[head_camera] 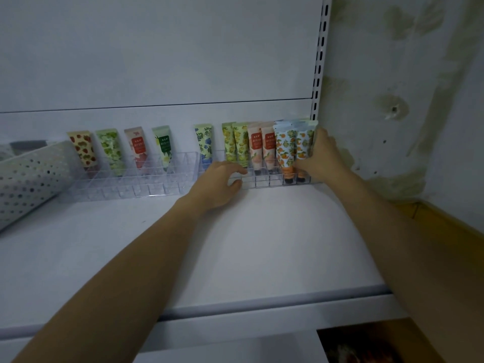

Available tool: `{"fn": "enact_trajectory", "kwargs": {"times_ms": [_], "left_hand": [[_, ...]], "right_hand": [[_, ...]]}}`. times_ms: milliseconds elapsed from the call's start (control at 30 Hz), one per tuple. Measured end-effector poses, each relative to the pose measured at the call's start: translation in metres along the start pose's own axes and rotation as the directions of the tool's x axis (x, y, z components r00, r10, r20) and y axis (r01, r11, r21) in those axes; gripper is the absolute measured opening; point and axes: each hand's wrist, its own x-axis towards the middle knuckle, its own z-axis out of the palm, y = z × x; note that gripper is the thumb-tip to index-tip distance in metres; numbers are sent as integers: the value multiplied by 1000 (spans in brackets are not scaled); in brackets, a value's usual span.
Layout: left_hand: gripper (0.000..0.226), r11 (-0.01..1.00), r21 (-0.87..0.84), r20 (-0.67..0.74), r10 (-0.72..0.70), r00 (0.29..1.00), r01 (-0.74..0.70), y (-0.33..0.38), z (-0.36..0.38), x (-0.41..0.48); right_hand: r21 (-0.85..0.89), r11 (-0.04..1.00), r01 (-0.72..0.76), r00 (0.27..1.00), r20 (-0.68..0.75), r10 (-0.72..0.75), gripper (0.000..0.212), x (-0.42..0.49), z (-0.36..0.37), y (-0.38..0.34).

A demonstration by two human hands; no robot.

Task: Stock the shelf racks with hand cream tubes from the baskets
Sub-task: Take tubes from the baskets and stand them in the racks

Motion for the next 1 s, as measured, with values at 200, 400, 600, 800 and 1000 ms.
{"fn": "enact_trajectory", "kwargs": {"times_ms": [200, 400, 600, 800, 1000], "left_hand": [[33, 999, 22, -113, -37, 993, 39, 7, -16, 3], [35, 974, 217, -125, -33, 992, 60, -17, -92, 2], [35, 902, 397, -94, -141, 986, 167, -92, -190, -39], [34, 858, 431, -69, -278, 958, 280, -171, -267, -85], [35, 840, 444, 53, -374, 926, 314, -239, -299, -120]], "right_hand": [[-180, 943, 279, 916, -244, -317, 74, -18, -3, -34], [-210, 817, 537, 830, -39, -556, 61, -28, 31, -82], [-120, 743, 658, 749, 199, -632, 55, -32, 91, -162], [-3, 668, 744, 633, 322, -704, 51, -46, 158, -256], [83, 653, 753, 562, 436, -703, 47, -58, 214, -319]]}}
